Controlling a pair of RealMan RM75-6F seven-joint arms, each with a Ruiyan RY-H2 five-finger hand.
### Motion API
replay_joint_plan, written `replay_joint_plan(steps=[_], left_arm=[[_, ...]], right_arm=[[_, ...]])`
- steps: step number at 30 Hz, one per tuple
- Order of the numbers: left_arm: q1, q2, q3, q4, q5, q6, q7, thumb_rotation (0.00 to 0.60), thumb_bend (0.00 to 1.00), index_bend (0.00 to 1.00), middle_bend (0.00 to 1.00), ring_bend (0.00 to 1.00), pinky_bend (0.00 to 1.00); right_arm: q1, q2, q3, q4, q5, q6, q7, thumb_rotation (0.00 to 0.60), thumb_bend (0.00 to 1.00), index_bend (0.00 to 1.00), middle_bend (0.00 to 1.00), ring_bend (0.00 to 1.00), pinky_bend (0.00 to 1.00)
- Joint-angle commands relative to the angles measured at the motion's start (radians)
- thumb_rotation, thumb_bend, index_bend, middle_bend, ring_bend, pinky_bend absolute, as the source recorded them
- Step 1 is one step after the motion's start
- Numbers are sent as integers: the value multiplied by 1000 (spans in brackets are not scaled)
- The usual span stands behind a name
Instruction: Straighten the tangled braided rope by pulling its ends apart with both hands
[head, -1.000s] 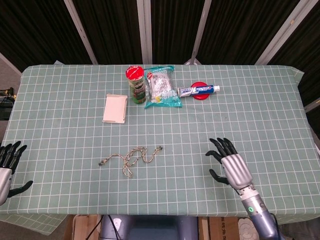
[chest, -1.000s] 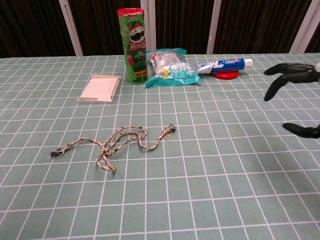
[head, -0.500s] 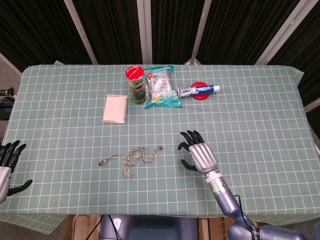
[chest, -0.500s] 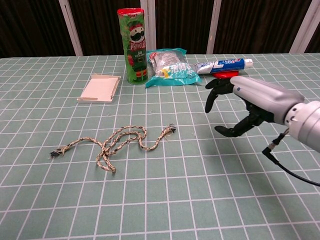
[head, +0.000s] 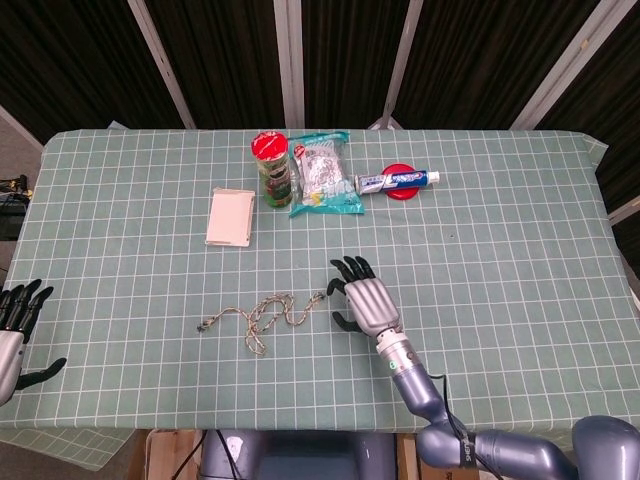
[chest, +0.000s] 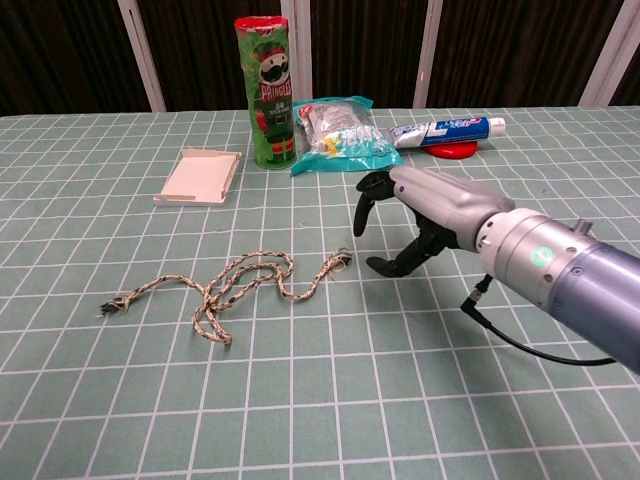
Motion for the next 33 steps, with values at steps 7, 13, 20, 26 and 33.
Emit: replay_joint_plan(steps=[7,13,20,26,33], left_arm=[[-3,4,2,-3,-3,-8,-12,600,36,48,0,0,0],[-3,7,2,-4,-5,-7,-21,600,36,48,0,0,0],[-4,7,1,-4,-11,-13,-26,600,37,48,0,0,0],[-4,9,1,-1,-13,-14,-33,600,37,48,0,0,0],[-5,10,0,3,-16,-16,-42,600,36,48,0,0,0]], right_arm=[[52,-64,15,73,39,-6,-9,600,378,445,152,0,0],[78,-107,15,130,58,-12,0,600,380,452,154,0,0],[100,-145,8,180,61,-17,13,600,381,471,159,0,0],[107,-168,0,215,67,-18,22,600,386,495,166,0,0],[111,-184,-5,236,68,-13,28,600,391,518,171,0,0]])
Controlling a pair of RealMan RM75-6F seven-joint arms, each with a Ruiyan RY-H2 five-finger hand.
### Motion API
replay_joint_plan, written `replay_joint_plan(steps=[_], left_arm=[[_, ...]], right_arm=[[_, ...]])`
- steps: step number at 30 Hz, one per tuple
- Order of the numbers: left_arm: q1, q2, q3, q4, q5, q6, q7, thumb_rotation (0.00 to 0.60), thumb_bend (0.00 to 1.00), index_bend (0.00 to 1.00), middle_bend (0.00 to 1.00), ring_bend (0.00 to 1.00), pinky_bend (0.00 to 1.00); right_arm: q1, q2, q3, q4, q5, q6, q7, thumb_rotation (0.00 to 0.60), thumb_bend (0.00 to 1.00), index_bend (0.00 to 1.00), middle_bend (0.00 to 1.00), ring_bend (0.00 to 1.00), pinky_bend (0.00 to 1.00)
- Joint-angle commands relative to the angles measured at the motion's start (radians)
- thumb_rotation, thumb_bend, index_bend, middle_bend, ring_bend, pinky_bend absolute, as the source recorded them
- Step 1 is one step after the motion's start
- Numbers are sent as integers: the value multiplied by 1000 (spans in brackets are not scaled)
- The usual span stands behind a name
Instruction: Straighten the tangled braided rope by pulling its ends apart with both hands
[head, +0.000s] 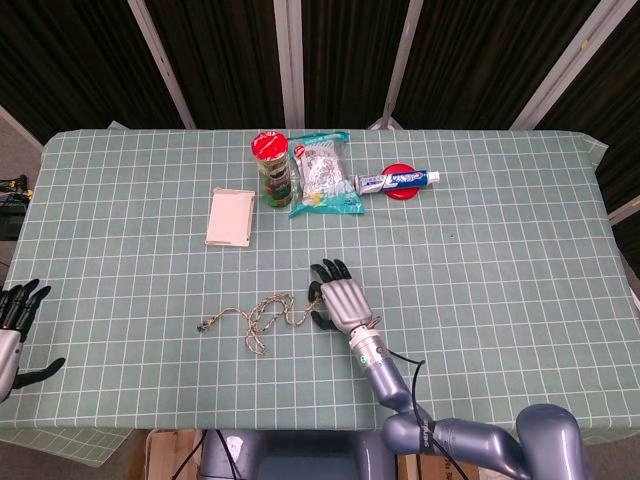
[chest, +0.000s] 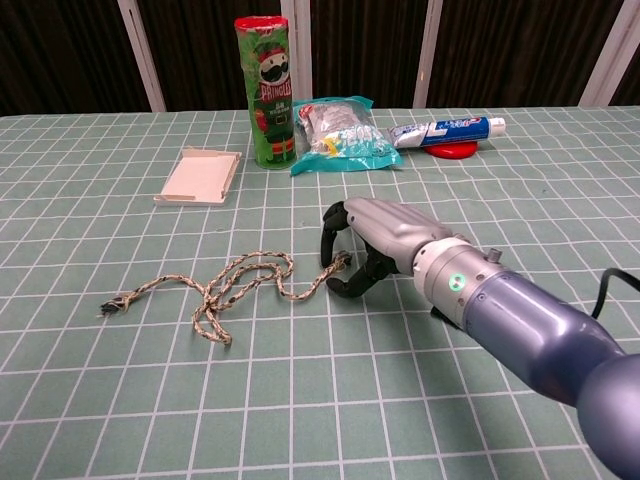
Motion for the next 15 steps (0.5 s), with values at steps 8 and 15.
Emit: replay_joint_plan(steps=[8,15], left_arm=[[-1,1,0,3,1,0,-7,600,36,48,0,0,0],[-1,1,1,1,1,-1,-7,600,37,49,0,0,0]], right_arm=[[1,-14,-7,7,10,9,-8,600,420,559,183,0,0],[-1,-14,-9,0,16,12,-10,600,456,608,200,0,0]])
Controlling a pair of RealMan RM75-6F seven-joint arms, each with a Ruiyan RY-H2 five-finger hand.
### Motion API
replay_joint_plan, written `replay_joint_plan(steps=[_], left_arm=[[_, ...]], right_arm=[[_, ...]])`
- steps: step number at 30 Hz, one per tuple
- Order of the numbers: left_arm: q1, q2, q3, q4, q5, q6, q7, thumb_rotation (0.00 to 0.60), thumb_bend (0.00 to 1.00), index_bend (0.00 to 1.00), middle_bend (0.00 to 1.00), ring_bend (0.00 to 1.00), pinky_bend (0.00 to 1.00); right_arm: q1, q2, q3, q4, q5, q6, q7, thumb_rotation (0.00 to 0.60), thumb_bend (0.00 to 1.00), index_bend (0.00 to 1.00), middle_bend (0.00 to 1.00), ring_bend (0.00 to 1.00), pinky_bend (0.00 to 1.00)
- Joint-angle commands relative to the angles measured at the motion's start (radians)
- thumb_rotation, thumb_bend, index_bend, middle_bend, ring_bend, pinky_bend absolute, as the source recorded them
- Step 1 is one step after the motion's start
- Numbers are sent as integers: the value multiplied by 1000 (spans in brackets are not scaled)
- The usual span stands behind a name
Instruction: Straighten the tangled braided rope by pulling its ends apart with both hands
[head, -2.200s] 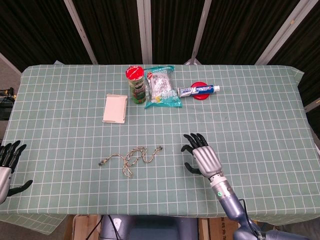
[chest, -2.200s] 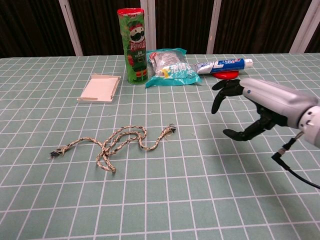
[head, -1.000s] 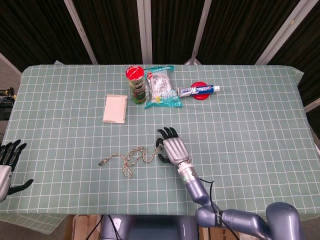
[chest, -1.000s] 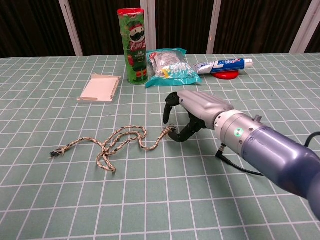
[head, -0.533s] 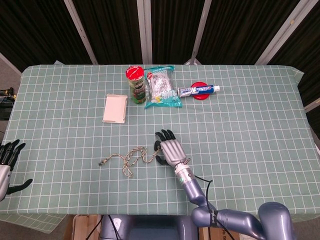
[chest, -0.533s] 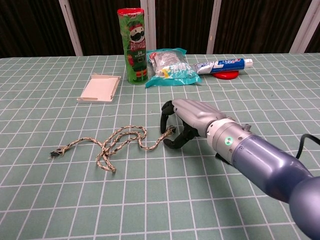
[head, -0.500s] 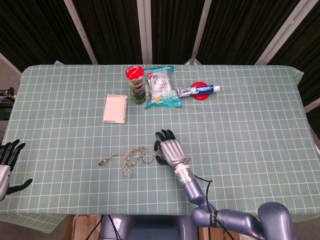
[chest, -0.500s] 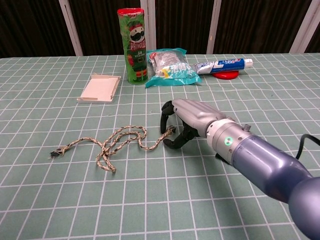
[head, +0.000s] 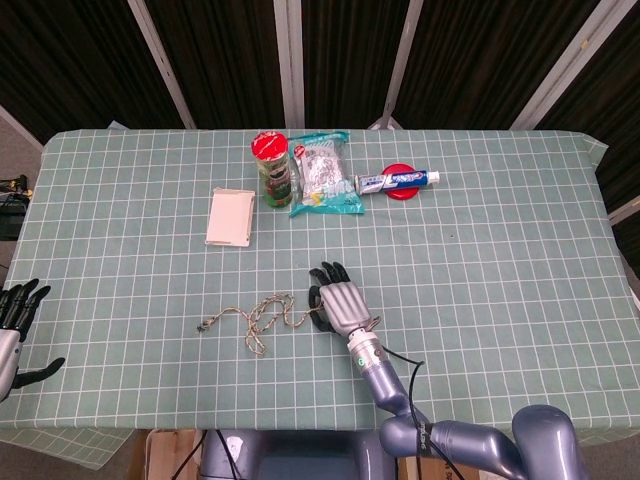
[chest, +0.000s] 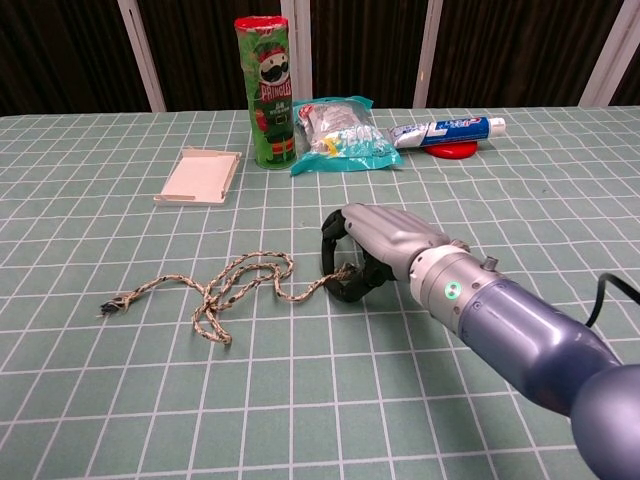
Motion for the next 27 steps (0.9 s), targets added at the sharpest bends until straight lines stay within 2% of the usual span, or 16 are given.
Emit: replay_joint_plan(steps=[1,12,20,27], left_arm=[[0,0,0,0,-1,-1,0,600,36,49,0,0,0],[-17,1,3,-32,9,-26,34,600,52,64,0,0,0],[-104,-19,-38,-185,-13,-126,187,600,279,250,0,0,0],[-225,-151,-109,-258,-143,-260,404,600,362,354,22,0,0]], right_arm=[[-2,1,-1,-3,3,1,0,600,464,615,203,0,0],[-29,73,-5,-88,-12,30,7,600,481,633,207,0,0],[-56,162,-7,-206,-13,54,-3,600,483,633,207,0,0],[-80,224,-18,-295,-4,75,-10,600,486,633,207,0,0]])
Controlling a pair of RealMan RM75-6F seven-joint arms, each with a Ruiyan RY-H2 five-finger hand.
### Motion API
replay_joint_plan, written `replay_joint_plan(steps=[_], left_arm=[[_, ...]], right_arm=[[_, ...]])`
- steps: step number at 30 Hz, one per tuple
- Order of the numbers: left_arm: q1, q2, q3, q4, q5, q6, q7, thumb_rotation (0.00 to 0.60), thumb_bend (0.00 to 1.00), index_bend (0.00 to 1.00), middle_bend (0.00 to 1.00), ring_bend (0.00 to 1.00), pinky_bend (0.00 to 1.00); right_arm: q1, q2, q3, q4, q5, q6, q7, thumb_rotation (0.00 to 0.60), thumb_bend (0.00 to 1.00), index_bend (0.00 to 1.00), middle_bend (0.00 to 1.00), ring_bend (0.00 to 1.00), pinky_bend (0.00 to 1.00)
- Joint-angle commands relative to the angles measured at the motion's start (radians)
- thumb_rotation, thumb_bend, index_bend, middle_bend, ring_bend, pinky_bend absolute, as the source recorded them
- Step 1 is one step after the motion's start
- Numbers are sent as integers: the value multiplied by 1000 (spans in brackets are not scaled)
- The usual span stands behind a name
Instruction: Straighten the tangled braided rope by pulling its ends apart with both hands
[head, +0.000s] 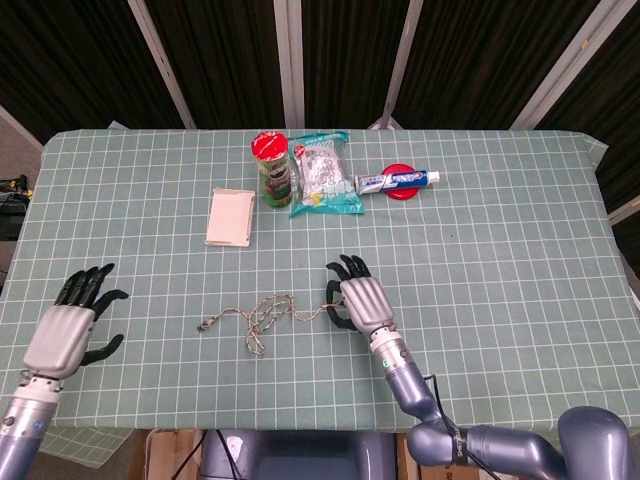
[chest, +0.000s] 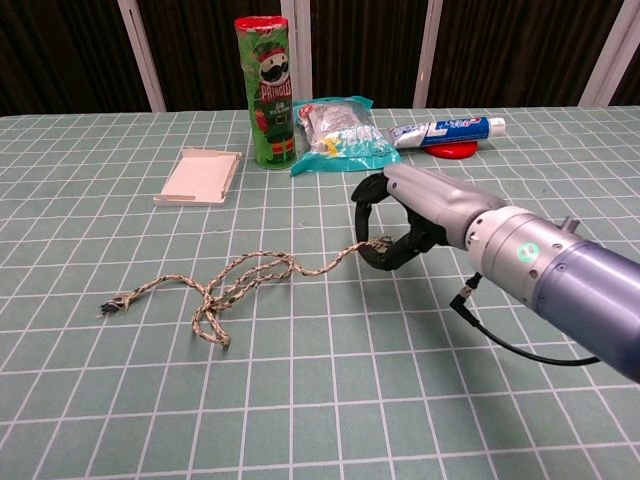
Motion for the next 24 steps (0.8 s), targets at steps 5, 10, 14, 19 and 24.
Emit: replay_joint_plan(steps=[5,10,14,19,24], left_arm=[[-124,-194,-78,-18,-195,-107,218,600,394,398,43,0,0],[-171,-289,-96,10,-288,-128,294,600,418,413,54,0,0],[-209,-356,-104,51,-342,-138,346,600,432,443,62,0,0],[-250,-419,-111,91,-401,-152,391,600,440,463,68,0,0],[-289,-471,-116,137,-446,-160,431,600,452,491,71,0,0]], right_arm=[[-21,59,-7,-70,9,23,-8,600,487,633,207,0,0],[-27,85,-8,-98,17,32,-9,600,491,633,207,0,0],[-31,98,-12,-112,20,37,-9,600,491,633,207,0,0],[-33,109,-16,-124,21,44,-8,600,491,633,207,0,0],[-33,120,-16,-131,24,49,-8,600,491,633,207,0,0]])
